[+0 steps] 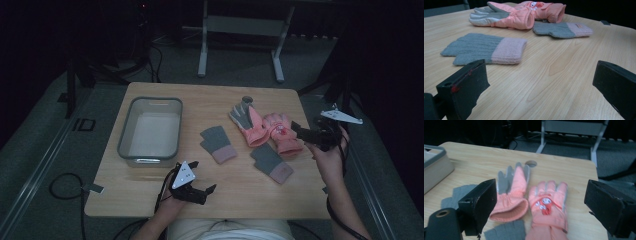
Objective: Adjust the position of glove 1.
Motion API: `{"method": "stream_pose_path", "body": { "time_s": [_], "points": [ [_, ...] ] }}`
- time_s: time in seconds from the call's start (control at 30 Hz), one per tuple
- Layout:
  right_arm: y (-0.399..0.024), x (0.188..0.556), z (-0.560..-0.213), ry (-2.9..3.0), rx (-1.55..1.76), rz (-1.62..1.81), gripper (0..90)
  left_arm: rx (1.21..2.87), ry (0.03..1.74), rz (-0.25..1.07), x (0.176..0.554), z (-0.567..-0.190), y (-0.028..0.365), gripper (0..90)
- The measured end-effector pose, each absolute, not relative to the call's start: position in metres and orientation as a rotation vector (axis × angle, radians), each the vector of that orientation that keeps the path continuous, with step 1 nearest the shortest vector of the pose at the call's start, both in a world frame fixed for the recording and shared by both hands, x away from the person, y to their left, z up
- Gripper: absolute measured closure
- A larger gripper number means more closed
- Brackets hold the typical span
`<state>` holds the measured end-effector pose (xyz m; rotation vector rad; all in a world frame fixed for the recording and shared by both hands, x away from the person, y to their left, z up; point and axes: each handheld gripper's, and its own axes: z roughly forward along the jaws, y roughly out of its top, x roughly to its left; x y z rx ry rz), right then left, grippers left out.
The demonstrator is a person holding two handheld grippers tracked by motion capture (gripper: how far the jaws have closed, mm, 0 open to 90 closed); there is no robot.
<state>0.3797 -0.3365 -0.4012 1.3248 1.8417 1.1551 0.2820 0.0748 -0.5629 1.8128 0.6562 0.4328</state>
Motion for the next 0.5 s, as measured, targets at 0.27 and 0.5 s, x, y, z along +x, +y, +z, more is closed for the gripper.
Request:
{"method": "stream_pose_path", "body": {
  "time_s": [0.27, 0.5],
  "points": [
    [-0.307, 0.39, -0.396, 1.926, 1.213, 1.16, 13.6, 1.814, 0.656, 0.426, 0.282, -0.563, 0.075, 0.0],
    [-0.281, 0.395, -0.398, 1.99, 1.149, 1.182, 17.0, 1.802, 0.667, 0.402, 0.284, -0.563, 0.077, 0.0]
  ]
}}
